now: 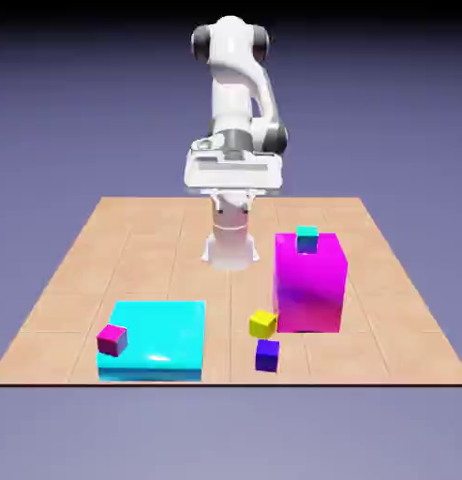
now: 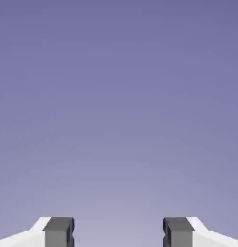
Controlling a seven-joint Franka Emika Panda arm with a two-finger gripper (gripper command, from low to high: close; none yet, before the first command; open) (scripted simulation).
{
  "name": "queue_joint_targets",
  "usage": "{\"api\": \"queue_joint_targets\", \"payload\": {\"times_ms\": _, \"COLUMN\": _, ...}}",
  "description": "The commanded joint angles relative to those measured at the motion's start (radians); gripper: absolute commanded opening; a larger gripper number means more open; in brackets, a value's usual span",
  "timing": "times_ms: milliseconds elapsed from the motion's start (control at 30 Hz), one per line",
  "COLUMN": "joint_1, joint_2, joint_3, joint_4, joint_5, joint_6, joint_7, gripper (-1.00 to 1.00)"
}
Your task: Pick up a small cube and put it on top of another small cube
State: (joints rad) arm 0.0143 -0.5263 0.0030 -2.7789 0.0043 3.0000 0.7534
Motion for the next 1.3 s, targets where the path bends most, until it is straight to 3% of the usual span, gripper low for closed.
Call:
{"api": "queue_joint_targets", "payload": {"times_ms": 0, "joint_1": 0.002, "joint_2": 0.036, "joint_3": 0.002, "joint_4": 0.026, "joint_5": 0.004, "joint_6": -0.031, "joint_7": 0.01, "gripper": 0.0}}
{"api": "queue_joint_targets", "payload": {"times_ms": 867, "joint_1": 0.05, "joint_2": 0.968, "joint_3": 0.066, "joint_4": 0.69, "joint_5": 0.095, "joint_6": -0.82, "joint_7": 0.275, "gripper": 0.0}}
{"api": "queue_joint_targets", "payload": {"times_ms": 1033, "joint_1": 0.058, "joint_2": 1.084, "joint_3": 0.069, "joint_4": 0.652, "joint_5": 0.1, "joint_6": -0.667, "joint_7": 0.269, "gripper": 0.0}}
{"api": "queue_joint_targets", "payload": {"times_ms": 1067, "joint_1": 0.058, "joint_2": 1.084, "joint_3": 0.069, "joint_4": 0.652, "joint_5": 0.1, "joint_6": -0.667, "joint_7": 0.269, "gripper": -1.0}}
{"api": "queue_joint_targets", "payload": {"times_ms": 1267, "joint_1": 0.013, "joint_2": 0.92, "joint_3": 0.101, "joint_4": 0.636, "joint_5": 0.113, "joint_6": -0.811, "joint_7": 0.296, "gripper": -1.0}}
